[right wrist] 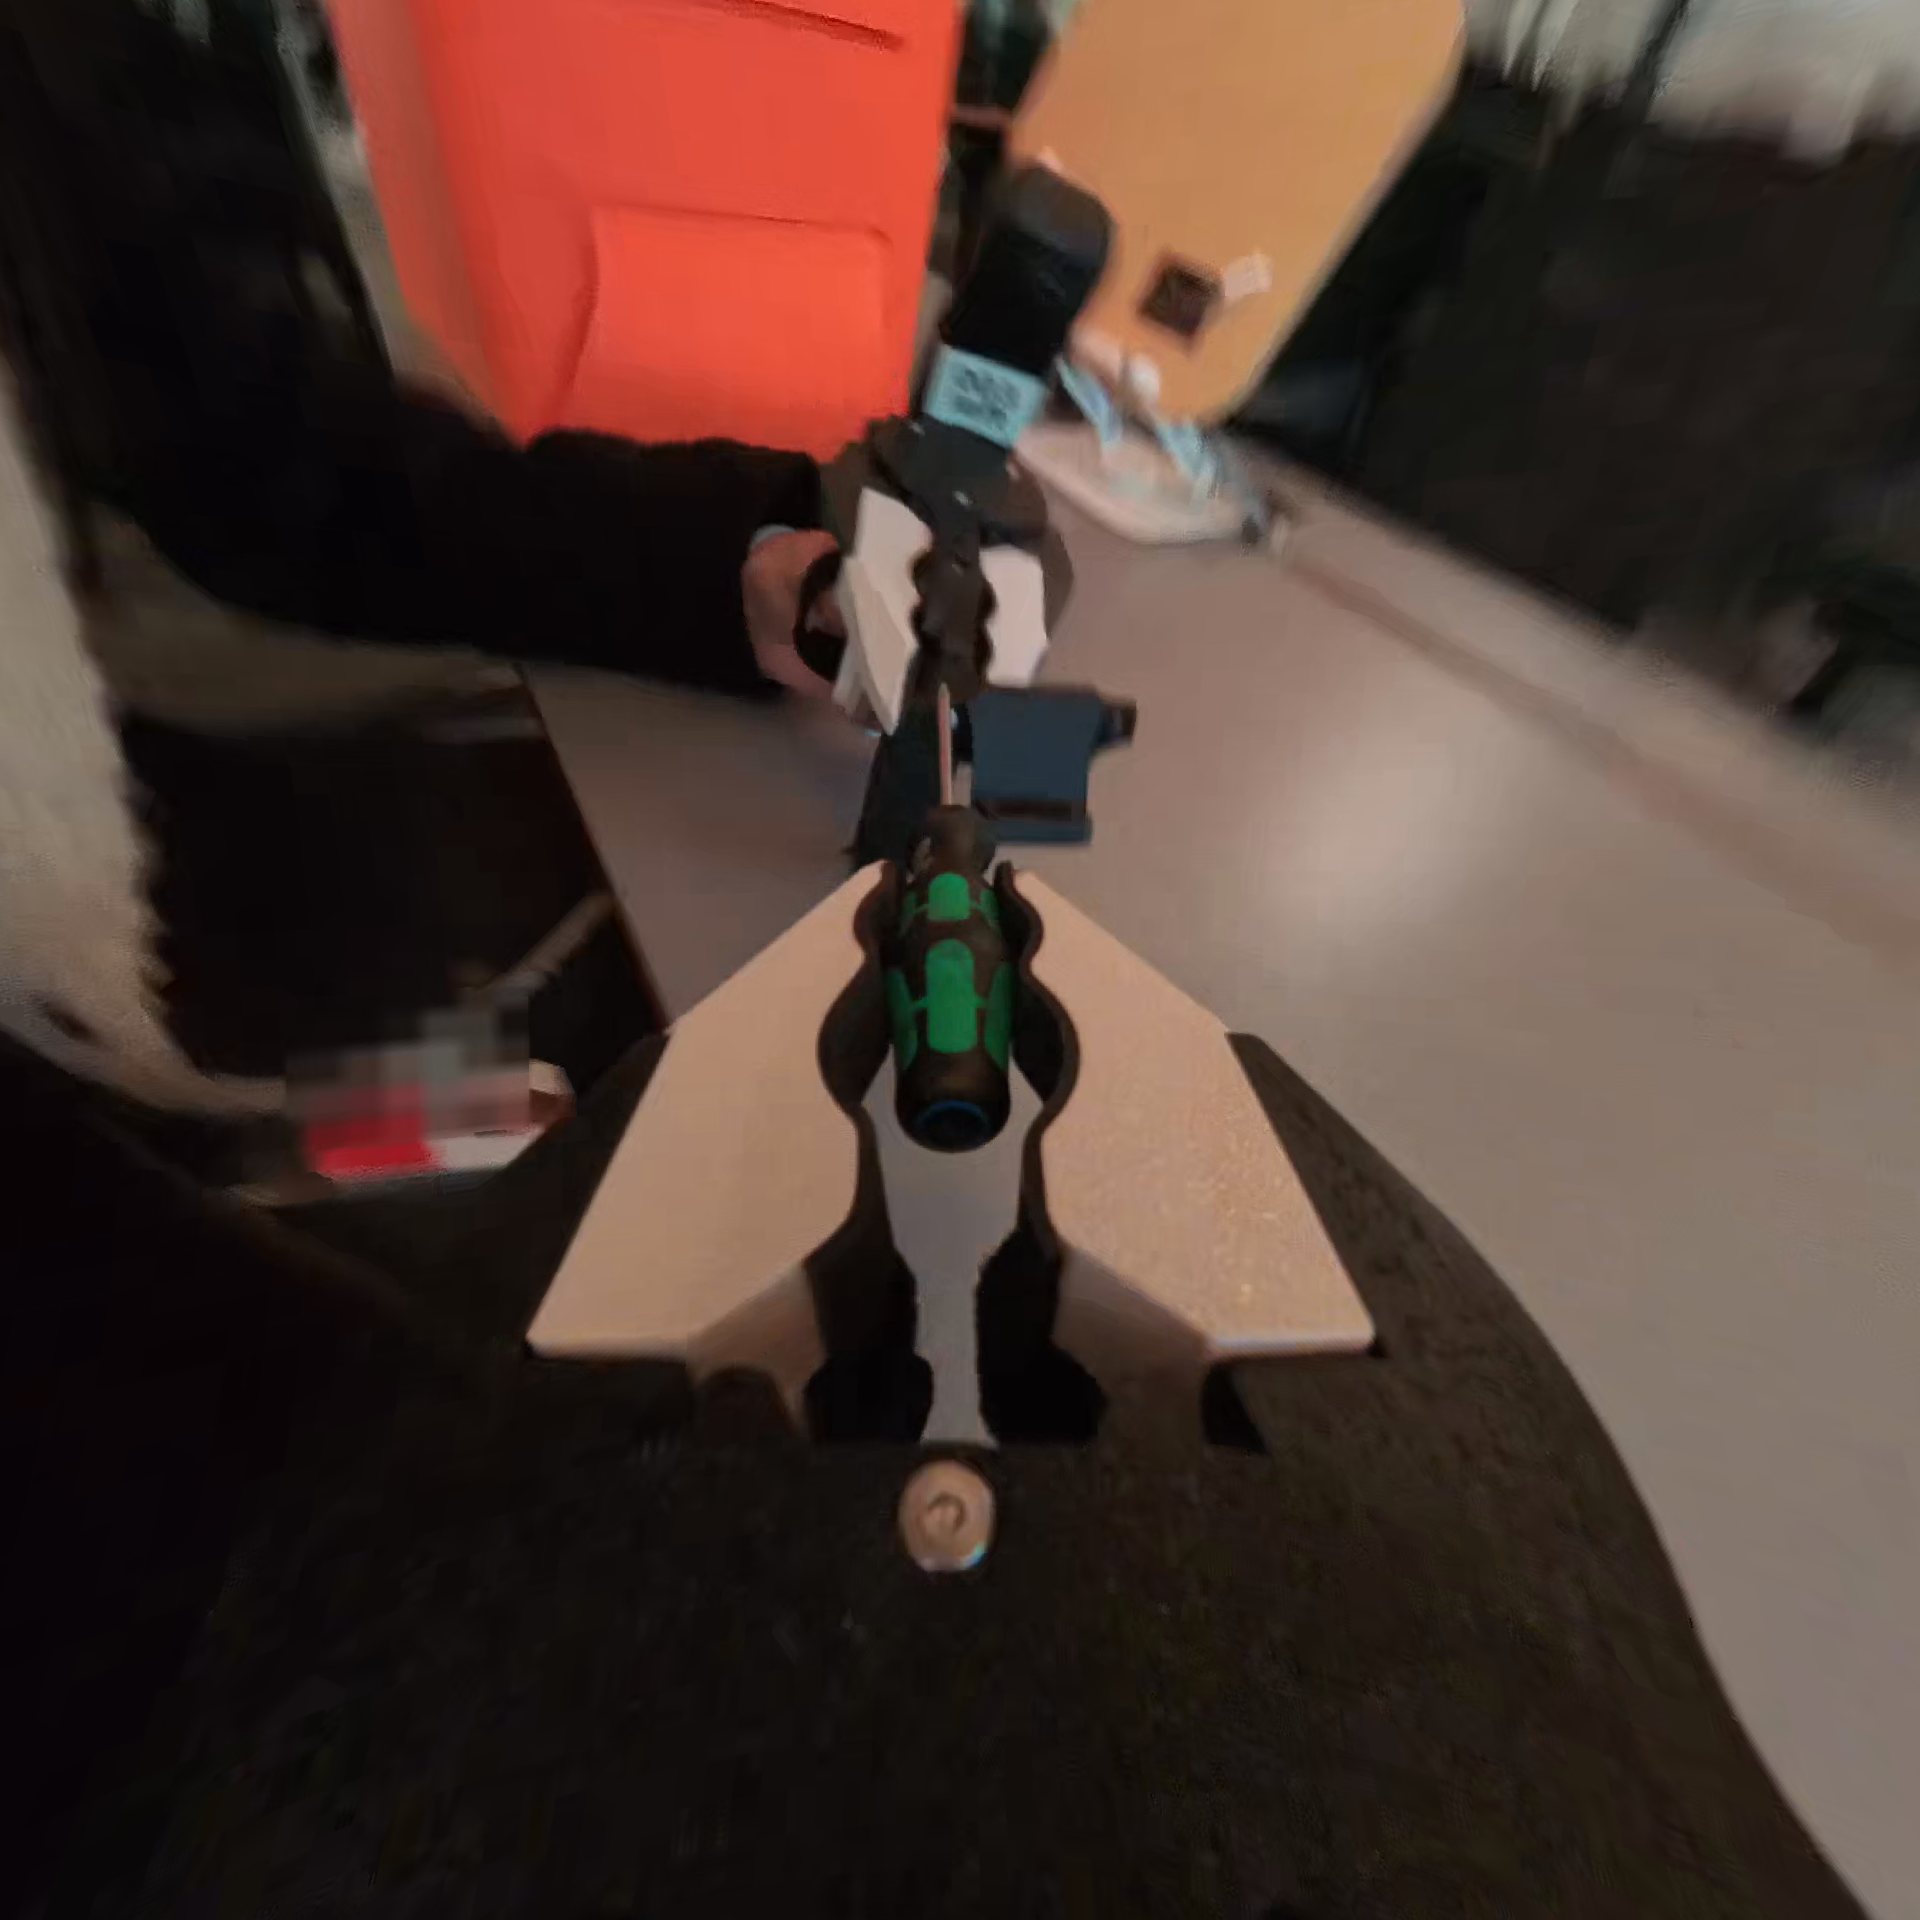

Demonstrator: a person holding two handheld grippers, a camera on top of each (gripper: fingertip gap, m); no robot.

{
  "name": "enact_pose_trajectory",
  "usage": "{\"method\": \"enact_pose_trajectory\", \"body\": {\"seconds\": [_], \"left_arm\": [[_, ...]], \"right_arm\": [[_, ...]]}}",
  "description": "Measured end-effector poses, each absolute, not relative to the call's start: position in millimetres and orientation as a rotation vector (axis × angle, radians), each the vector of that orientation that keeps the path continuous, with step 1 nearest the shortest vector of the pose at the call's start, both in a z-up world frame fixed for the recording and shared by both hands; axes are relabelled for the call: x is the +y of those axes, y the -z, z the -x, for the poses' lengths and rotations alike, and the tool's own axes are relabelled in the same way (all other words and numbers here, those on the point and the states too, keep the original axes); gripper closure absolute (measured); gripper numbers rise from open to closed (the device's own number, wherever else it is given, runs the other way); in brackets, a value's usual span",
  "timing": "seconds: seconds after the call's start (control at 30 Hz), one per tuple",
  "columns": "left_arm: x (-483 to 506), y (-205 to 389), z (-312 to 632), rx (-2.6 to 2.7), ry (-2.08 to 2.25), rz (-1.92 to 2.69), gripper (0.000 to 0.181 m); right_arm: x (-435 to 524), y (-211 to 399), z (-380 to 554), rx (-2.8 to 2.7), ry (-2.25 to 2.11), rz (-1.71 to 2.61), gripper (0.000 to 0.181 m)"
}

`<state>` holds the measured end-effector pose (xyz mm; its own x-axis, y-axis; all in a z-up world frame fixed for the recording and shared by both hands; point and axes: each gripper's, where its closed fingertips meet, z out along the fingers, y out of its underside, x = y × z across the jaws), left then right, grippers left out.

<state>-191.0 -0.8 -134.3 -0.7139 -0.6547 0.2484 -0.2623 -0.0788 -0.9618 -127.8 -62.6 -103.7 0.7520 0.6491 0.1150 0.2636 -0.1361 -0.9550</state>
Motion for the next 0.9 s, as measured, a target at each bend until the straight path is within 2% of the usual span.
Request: {"method": "enact_pose_trajectory", "body": {"seconds": [0.1,0.17,0.9], "left_arm": [[-2,135,191,1.908,1.853,0.989,0.159],[-3,136,191,1.914,1.844,0.988,0.159],[-7,142,192,1.955,1.829,0.983,0.160]], "right_arm": [[-60,112,119,-0.360,-0.828,1.961,0.164],[-58,109,120,-0.245,-0.986,1.954,0.165],[-54,125,134,-0.265,-0.976,2.032,0.165]]}}
